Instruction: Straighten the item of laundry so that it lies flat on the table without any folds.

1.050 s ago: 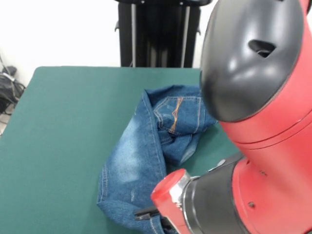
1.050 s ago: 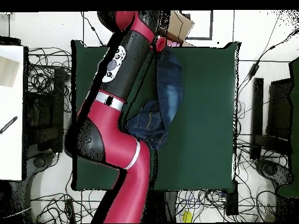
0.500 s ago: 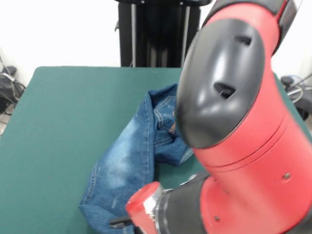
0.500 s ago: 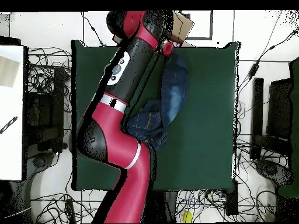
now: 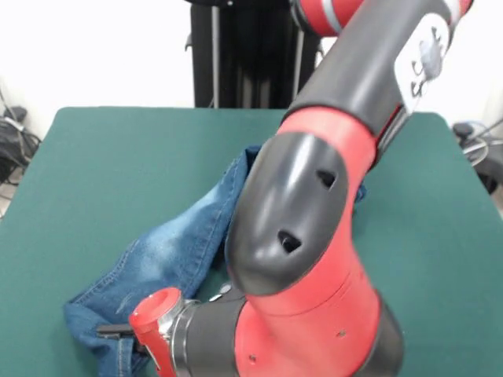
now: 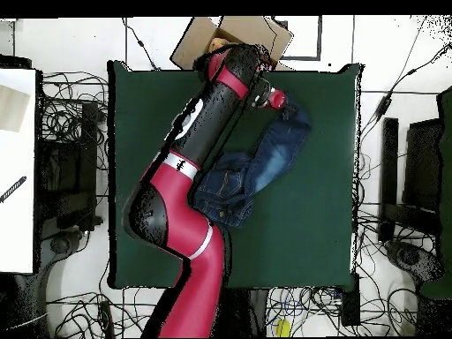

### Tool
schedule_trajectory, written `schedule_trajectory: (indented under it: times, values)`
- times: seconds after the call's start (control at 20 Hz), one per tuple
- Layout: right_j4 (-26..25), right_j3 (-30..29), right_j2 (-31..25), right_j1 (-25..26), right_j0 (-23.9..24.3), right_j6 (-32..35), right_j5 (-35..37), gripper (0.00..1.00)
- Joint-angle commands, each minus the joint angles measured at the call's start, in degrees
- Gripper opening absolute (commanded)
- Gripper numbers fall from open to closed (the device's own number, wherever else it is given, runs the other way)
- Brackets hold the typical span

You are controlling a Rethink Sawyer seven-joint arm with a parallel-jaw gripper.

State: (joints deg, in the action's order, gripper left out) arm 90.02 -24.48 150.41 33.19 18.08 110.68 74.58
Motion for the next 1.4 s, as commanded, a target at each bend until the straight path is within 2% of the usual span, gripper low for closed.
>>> schedule_trajectory:
  times: [0.05, 0.2, 0.5, 1.05, 1.4]
  values:
    - [1.06, 5.79, 11.95, 1.64, 0.69, 22.2, 4.52, 0.0]
    - [3.87, 6.21, 18.3, 1.3, 0.21, 23.07, 8.6, 0.0]
    - [6.0, 5.16, 24.41, 2.05, -0.74, 25.5, 11.52, 0.0]
    - [3.14, 6.52, 24.56, 1.9, -2.25, 30.02, 18.27, 0.0]
    - [3.02, 7.05, 24.63, 1.61, -2.32, 29.86, 20.6, 0.0]
